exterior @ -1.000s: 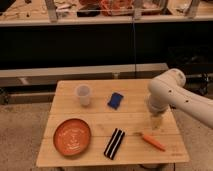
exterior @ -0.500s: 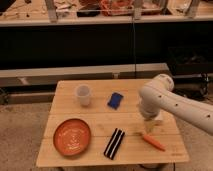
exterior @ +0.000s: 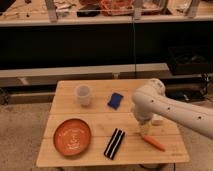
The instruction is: Push the eraser across the table
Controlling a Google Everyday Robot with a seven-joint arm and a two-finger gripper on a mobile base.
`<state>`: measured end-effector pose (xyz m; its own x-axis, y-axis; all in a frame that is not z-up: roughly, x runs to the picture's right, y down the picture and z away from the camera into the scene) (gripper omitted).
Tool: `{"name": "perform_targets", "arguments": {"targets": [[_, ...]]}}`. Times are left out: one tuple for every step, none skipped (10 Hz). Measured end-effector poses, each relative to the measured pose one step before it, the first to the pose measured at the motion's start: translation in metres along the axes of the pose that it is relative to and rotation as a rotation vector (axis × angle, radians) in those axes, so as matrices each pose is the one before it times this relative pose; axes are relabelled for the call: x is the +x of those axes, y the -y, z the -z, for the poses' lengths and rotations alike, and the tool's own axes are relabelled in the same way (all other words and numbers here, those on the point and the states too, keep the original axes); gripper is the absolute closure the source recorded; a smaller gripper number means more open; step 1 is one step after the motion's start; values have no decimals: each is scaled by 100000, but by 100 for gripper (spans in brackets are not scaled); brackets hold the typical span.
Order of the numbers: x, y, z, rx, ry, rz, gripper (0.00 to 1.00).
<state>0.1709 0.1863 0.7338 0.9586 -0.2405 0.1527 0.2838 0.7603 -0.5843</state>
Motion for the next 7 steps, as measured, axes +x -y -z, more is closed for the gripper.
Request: {"name": "perform_targets", "arguments": {"targets": [[-286,-444,-254,-434,-85,1416,20],[-625,-384,-174,-460,155,1627,20],[-674,-221,-227,-352,105,1873,20],[-525,-125,-173,-240,76,1336,20],[-395,2,-191,-224,37,1203,20],[-221,-325,-262,-391,-217,1468,20],[-433,-529,-344,-816,128,1465,20]]}}
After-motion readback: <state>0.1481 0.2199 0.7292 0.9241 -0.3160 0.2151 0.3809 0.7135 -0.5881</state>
